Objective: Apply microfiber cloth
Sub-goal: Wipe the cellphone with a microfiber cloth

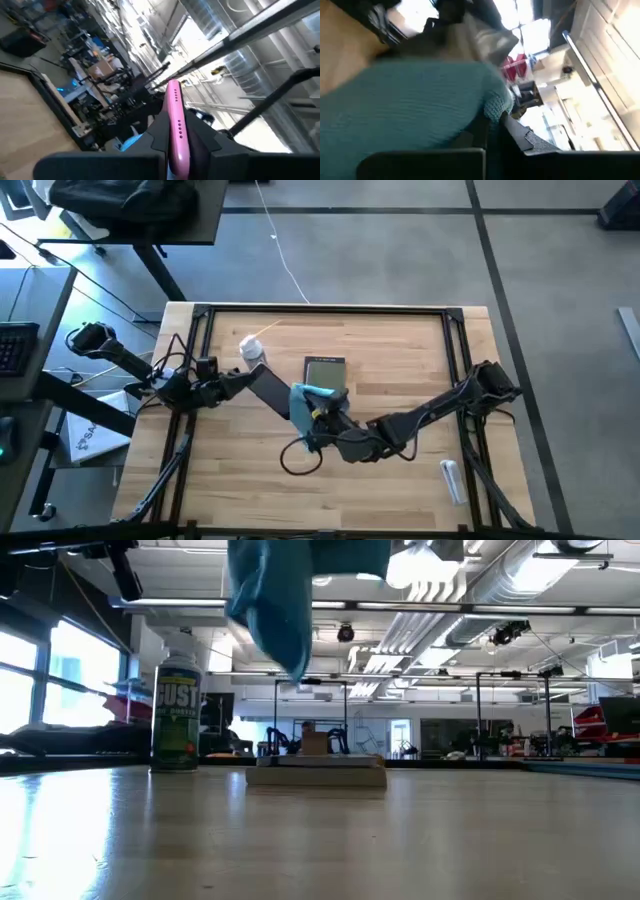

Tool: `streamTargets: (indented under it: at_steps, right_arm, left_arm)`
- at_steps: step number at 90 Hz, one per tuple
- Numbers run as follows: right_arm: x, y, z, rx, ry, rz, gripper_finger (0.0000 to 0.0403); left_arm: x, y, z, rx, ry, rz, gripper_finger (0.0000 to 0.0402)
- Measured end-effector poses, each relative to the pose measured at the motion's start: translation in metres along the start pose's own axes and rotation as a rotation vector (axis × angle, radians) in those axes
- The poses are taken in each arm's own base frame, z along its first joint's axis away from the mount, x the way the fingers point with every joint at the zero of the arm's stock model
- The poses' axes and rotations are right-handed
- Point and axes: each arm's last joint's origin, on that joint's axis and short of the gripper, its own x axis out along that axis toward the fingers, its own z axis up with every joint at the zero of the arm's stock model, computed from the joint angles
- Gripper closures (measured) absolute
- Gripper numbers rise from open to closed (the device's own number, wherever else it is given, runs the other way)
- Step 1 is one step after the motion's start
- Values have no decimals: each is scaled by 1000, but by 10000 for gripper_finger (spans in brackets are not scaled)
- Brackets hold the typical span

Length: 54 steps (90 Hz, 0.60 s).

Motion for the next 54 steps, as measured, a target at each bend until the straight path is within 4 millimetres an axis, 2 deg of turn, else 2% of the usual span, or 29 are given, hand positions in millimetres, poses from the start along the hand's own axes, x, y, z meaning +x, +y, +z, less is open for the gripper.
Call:
streamTargets:
  at_steps: [12, 27, 46, 54]
  right_arm:
    - [-4, -8, 1, 9, -24, 6, 403]
    - [-4, -11, 5, 43, -138, 62, 403]
    - [14, -11, 2, 168, -297, 214, 403]
    - [21, -8, -1, 207, -365, 331, 403]
  left_arm:
    - [0, 1, -3, 13, 17, 15, 387]
    - [0, 8, -11, 30, 44, 92, 387]
    - [2, 14, -21, -1, 81, 120, 387]
    - [3, 14, -24, -24, 117, 97, 387]
